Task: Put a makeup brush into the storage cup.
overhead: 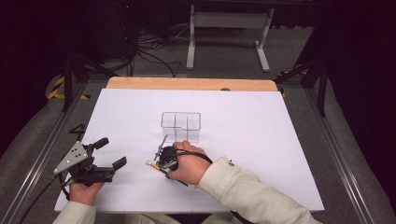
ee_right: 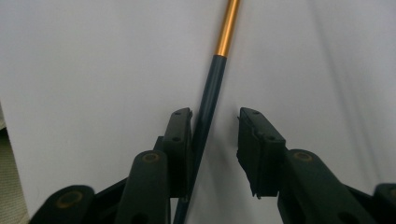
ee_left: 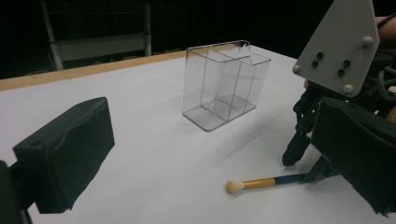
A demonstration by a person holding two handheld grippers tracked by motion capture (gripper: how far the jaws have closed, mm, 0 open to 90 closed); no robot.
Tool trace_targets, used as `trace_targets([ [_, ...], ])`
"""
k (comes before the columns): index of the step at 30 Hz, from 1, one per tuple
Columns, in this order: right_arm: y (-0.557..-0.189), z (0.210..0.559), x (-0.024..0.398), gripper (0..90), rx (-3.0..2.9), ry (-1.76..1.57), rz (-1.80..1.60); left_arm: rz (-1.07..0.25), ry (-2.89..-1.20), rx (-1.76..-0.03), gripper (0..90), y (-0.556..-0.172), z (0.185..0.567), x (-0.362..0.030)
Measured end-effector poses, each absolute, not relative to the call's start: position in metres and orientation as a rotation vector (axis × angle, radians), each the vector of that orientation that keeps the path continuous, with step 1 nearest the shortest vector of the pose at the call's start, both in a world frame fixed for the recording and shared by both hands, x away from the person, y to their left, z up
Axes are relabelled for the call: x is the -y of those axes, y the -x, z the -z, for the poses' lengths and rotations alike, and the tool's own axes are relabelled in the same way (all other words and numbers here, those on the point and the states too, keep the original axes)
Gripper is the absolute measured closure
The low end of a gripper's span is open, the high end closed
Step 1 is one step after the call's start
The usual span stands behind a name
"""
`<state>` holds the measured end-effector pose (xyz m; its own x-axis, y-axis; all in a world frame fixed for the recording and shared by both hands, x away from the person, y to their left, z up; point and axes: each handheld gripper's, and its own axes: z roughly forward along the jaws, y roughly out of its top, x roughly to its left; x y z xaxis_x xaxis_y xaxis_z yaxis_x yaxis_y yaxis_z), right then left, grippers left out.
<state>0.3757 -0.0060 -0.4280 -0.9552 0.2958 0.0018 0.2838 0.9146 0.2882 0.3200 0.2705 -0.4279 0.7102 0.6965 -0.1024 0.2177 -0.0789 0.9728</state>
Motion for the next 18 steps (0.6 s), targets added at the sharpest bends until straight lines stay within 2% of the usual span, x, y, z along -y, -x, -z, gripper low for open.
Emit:
trace_targets([
  [12,-0.3716,0.4274,0.0009,83.8,-3.008,-0.505,-0.4,-0.465,-1.64,-0.75,0.2,-0.3201,0.4281,-0.2708],
  [18,-0.3723,0.4274,0.0016,83.9,-3.01,-0.526,-0.41,-0.466,-1.641,-0.751,0.2,-0.3203,0.4284,-0.2708],
])
